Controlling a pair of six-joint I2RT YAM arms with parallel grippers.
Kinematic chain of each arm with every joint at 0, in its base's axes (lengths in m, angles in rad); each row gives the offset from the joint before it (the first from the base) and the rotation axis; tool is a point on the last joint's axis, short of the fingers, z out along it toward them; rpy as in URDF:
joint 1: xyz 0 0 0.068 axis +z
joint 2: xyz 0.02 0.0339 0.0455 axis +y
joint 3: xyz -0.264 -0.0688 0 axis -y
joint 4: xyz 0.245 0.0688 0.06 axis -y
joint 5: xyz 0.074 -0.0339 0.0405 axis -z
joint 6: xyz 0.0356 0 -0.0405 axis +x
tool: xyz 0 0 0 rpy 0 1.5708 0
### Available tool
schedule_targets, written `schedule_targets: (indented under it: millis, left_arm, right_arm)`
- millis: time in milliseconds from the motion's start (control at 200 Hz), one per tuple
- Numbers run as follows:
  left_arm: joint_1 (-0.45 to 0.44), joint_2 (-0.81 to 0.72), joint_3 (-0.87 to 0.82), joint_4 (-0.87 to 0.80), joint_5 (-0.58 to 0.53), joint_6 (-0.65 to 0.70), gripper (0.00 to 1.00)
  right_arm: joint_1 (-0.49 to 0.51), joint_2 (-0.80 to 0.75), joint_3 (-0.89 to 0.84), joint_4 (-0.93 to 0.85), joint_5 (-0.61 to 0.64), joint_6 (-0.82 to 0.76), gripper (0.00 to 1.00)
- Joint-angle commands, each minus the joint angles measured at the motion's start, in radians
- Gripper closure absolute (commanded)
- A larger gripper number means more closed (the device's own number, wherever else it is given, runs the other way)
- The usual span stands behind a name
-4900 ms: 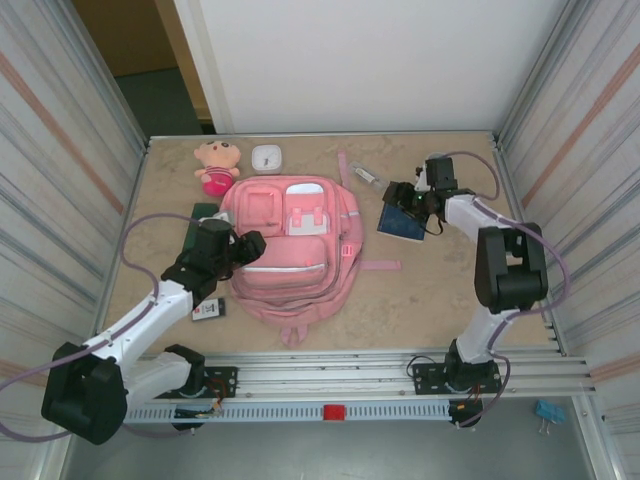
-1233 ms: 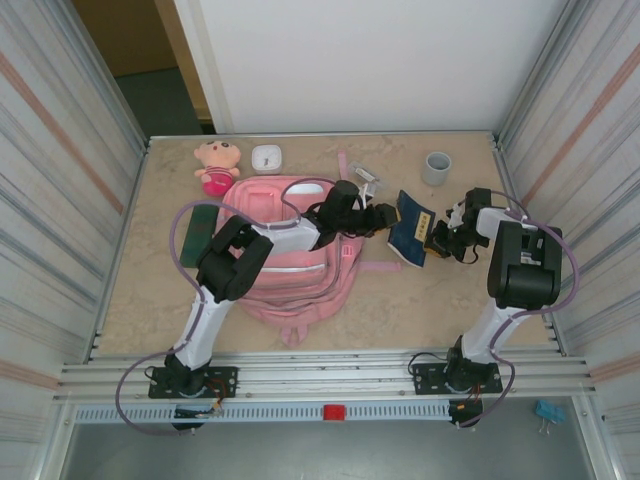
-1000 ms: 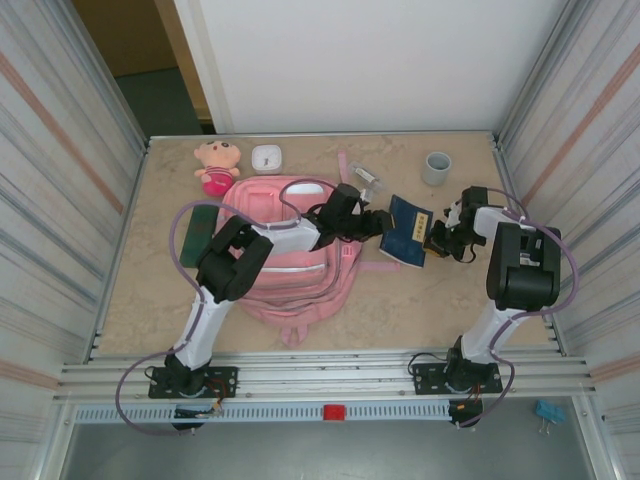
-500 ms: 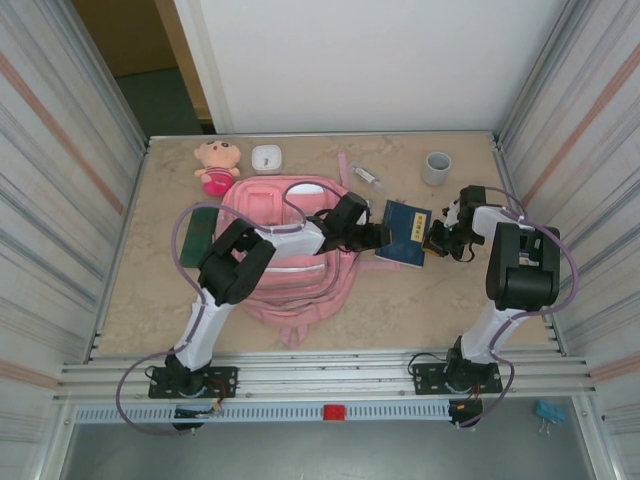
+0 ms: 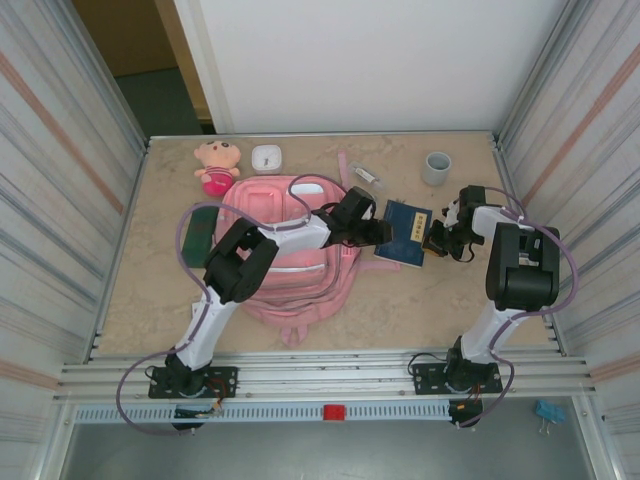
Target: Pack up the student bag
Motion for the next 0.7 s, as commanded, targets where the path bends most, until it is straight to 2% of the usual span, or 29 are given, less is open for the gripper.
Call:
schedule_targets:
  millis: [0,110,281,461,697]
  left_arm:
    - [-0.019,0.009,0.05,0.032,0.076,0.0,0.54]
    - [-0.019,-0.004,0.051,0.012,0.055,0.017,0.51]
    - [-0.02,-0.032,0.047,-0.099,-0.094,0.086,0.5]
    - [-0.024,-0.023,0.065,-0.162,-0.16,0.131,0.49]
    - [-0.026,0.025,0.086,-0.169,-0.132,0.124,0.5]
  right_arm:
    - [0.017,0.005,-0.018,-0.063,-0.028,0.002,0.92]
    - [0.017,0.009,-0.017,-0.062,-0.027,0.002,0.93]
    - [0.013,0.001,-0.025,-0.064,-0.015,0.0,0.93]
    - [0.006,-0.009,-0.026,-0.069,-0.011,-0.004,0.92]
    - [0.006,-0.013,-0.025,-0.071,-0.02,-0.004,0.93]
